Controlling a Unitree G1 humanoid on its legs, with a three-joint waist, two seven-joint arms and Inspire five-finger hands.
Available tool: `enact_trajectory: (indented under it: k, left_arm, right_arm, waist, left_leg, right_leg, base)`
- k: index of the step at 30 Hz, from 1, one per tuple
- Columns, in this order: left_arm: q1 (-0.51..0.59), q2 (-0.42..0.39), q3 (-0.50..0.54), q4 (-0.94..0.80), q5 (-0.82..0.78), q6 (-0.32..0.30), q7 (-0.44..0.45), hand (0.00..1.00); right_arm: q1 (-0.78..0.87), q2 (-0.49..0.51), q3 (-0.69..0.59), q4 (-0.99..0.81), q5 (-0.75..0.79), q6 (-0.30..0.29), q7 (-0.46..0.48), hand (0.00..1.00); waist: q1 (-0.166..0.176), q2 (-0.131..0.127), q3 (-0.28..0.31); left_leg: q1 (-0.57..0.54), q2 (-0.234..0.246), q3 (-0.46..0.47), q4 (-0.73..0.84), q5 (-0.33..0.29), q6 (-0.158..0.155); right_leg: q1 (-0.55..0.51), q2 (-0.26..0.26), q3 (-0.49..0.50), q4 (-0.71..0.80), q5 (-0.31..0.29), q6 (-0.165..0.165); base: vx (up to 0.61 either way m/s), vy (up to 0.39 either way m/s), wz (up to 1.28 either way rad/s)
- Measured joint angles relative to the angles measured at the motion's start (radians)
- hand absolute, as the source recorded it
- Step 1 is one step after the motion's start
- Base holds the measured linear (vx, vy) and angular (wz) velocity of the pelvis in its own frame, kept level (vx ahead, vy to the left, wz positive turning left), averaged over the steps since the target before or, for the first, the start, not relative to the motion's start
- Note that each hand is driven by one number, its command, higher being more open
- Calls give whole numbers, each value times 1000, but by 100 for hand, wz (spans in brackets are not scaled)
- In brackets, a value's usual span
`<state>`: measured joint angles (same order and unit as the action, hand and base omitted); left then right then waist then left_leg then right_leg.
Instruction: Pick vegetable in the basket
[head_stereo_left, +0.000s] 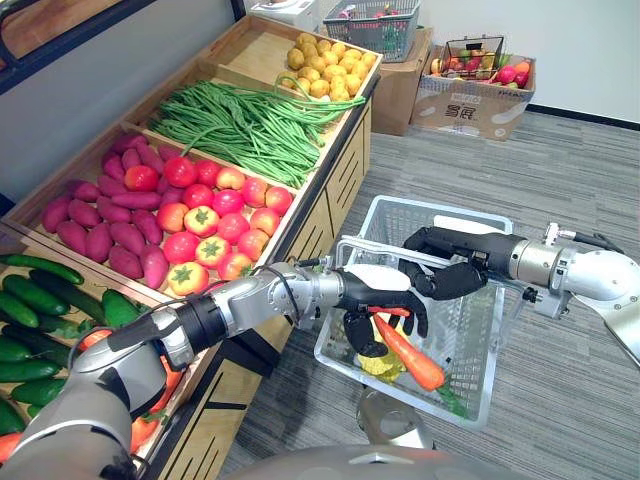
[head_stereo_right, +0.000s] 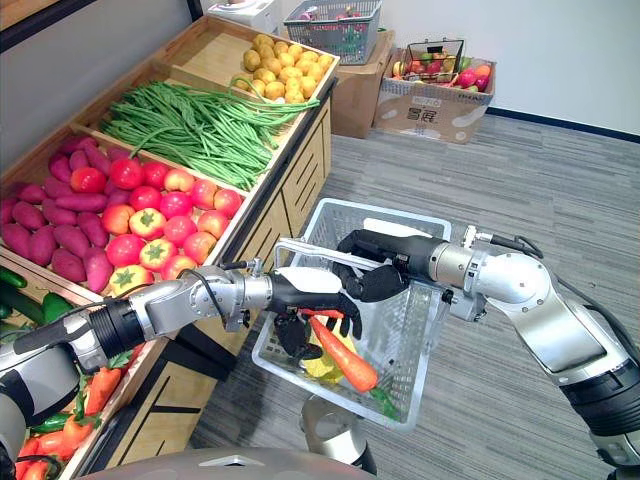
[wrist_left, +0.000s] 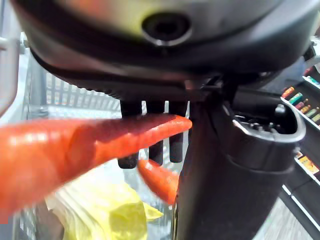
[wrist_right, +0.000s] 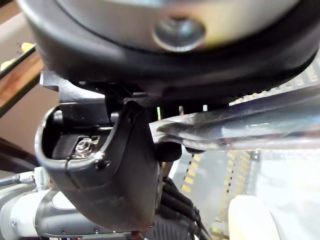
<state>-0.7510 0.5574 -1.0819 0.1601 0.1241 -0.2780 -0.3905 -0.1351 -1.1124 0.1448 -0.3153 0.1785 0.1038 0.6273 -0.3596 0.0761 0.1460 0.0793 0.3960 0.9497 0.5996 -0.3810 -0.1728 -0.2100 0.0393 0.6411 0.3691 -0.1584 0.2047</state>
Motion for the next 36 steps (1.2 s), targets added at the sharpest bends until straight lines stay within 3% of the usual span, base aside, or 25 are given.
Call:
enact_trajectory:
  k: [8, 18, 28, 31, 33, 36]
  left_arm:
    - [-6, 0, 34, 0, 2, 12, -14, 100]
    - [-125, 20, 38, -1, 43, 26, -72, 100]
    - [-200, 113, 40, -58, 85, 11, -104, 100]
    - [-265, 146, 40, -94, 81, 12, -138, 100]
    - [-332, 202, 44, -169, -78, 41, -193, 100]
    - [-315, 274, 48, -239, -162, 41, -147, 100]
  right_arm:
    - [-31, 39, 0, 31, 0, 0, 0, 0]
    - [-42, 70, -47, 38, 0, 7, -9, 0]
    - [-44, 166, -82, 37, 3, 8, -21, 0]
    - [-44, 199, -118, 25, 6, 8, -21, 0]
    - [-40, 209, -167, 5, 60, 7, -20, 0]
    - [-38, 193, -192, -20, 123, -1, -22, 0]
  waist:
    - [2, 0, 0]
    - [28, 3, -2]
    - [38, 14, -5]
    - [44, 31, -7]
    - [50, 42, -14]
    - [58, 44, -16]
  left_leg:
    - [-5, 0, -10, 1, 0, 0]
    - [-21, -3, -38, 8, 2, 5]
    - [-46, -4, -70, 18, 6, 12]
    - [-56, -5, -80, 27, 1, 22]
    - [-73, -10, -109, 28, 0, 29]
    - [-103, -21, -162, 26, 11, 48]
  right_leg:
    - [2, -5, -7, -2, 0, 0]
    - [4, -18, -29, -7, 2, 3]
    - [9, -35, -52, -27, 13, 15]
    - [17, -40, -60, -43, 22, 20]
    - [24, -57, -84, -43, 22, 20]
    - [27, -72, -129, -44, 21, 20]
  base:
    - [8, 46, 3]
    - [6, 40, 7]
    - [0, 42, 8]
    - [0, 43, 10]
    - [-1, 57, 25]
    - [-14, 18, 50]
